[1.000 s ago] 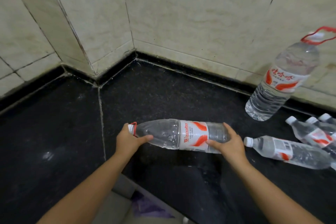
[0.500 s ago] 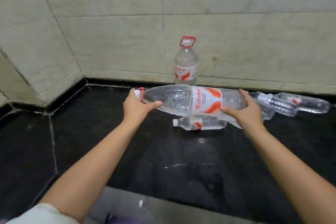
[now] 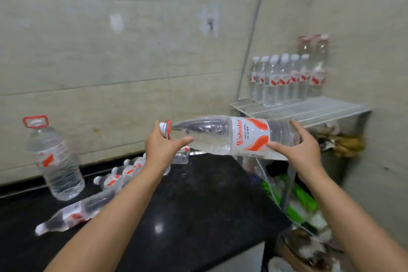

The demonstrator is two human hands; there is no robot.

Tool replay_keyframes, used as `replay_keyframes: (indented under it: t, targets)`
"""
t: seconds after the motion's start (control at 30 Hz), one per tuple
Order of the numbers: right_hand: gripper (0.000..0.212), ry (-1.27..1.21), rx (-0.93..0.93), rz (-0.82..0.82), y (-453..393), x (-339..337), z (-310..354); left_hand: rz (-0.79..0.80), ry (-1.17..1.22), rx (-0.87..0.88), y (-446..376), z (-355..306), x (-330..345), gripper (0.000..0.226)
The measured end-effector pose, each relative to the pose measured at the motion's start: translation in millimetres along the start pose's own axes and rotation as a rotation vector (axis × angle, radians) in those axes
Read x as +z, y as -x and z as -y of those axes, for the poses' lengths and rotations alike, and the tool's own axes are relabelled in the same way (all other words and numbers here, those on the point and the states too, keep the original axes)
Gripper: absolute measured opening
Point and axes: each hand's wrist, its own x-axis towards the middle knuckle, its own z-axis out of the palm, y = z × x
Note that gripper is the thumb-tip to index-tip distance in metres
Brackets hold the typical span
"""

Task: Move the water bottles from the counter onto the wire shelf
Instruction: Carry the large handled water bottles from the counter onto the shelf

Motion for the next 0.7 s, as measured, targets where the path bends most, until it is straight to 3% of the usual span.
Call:
replay_keyframes:
  t: [0.33, 0.47, 0.63, 0.7]
  targets:
    - [0.084, -0.003, 0.050, -0.308, -104, -155, -73, 0.223, 0.132, 0.185, -25, -85, 222, 0.047]
    - [0.084, 0.042, 0.019, -0.343, -174, -198, -95, 0.280, 0.182, 0.186, -49, -107, 308, 0.049]
    - [0.082, 0.039, 0.018, -0.314, -255, -230, -120, 0.273, 0.181, 0.197, -82, -134, 389, 0.077]
    - [0.081, 0.037, 0.026, -0.307, -280, -236, -134, 0.265, 0.155, 0.205, -90, -142, 412, 0.070]
